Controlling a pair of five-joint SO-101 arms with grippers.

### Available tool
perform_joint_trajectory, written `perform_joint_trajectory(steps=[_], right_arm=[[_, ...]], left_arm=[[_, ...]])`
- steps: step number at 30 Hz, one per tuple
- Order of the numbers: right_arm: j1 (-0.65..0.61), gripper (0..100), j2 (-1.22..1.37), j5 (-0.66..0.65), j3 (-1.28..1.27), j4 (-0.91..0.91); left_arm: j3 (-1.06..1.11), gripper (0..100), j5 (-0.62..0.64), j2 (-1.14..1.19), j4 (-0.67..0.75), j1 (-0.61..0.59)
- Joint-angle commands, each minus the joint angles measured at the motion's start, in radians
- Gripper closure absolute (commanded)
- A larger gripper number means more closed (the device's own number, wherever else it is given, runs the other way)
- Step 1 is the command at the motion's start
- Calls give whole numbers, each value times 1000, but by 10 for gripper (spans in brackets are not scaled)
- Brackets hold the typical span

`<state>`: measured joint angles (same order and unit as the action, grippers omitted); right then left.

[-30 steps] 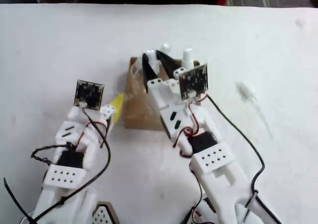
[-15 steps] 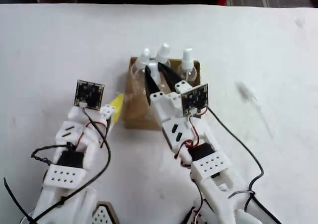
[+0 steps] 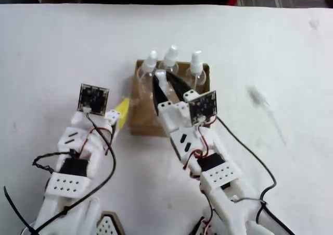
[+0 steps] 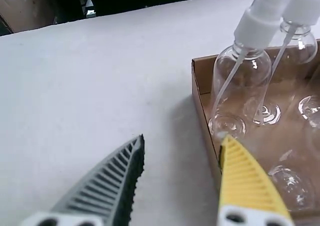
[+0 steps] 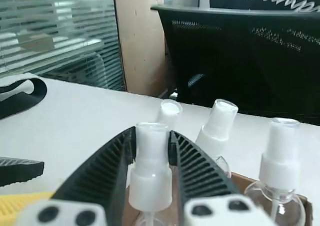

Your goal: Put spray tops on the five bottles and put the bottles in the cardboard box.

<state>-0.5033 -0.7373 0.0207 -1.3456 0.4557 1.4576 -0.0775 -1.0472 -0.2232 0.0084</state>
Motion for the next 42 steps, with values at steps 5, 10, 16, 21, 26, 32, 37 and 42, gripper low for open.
perform_joint_trajectory(steps=[5, 10, 16, 21, 26, 32, 37, 42], right_arm=[[7, 984, -2, 15, -11, 22], [10, 984, -2, 15, -12, 19], [5, 983, -1, 11, -12, 16], [5, 983, -1, 9, -12, 15], [5, 974, -1, 9, -12, 15], [4, 868, -10, 9, -8, -65], [4, 875, -12, 12, -6, -71], [4, 875, -12, 15, -6, -71]], left_arm=[[-9, 767, -12, -25, 23, 2], [-9, 767, -12, -25, 23, 2], [-9, 767, -12, -25, 23, 2], [-9, 767, -12, -25, 23, 2], [-9, 767, -12, -25, 23, 2], [-9, 767, -12, -25, 23, 2], [-9, 767, -12, -25, 23, 2], [-9, 767, -12, -25, 23, 2]])
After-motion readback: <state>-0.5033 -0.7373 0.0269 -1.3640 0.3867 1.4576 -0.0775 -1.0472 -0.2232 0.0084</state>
